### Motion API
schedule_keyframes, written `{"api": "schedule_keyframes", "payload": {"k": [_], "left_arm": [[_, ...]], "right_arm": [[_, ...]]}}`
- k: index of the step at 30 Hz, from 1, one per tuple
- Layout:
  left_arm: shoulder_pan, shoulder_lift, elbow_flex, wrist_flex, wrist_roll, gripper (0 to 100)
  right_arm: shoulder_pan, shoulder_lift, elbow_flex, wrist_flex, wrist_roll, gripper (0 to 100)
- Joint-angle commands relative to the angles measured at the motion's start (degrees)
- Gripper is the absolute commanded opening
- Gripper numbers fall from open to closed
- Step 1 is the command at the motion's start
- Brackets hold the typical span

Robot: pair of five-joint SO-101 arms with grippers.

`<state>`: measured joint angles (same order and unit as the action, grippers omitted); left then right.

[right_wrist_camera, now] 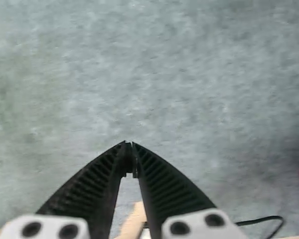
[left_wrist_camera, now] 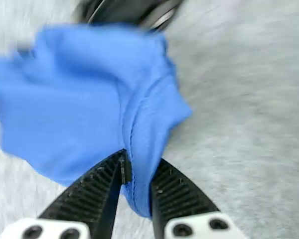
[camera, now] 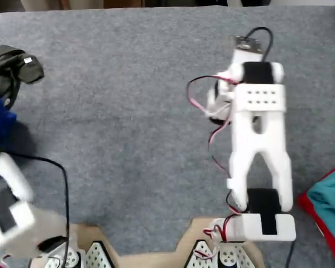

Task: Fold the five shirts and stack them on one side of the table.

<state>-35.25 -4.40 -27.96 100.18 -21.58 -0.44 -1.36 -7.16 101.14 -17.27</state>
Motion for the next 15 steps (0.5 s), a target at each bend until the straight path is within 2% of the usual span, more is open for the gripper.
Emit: {"api": "schedule_keyframes", "payload": {"k": [1,6,15], "left_arm": [[10.46,-12.18,-0.09,0.79,1.05,2],[23.21,-14.20,-0.62,0.70,6.59,2],[47.03,-8.75,-0.26,0.53,17.58,2]], "right_arm": [[6.81,-0.40,-2.51,0.88,10.11,0.7],[16.31,-0.40,-2.51,0.97,19.87,0.6],[27.82,-0.40,-2.51,0.97,24.44,0.6]]}}
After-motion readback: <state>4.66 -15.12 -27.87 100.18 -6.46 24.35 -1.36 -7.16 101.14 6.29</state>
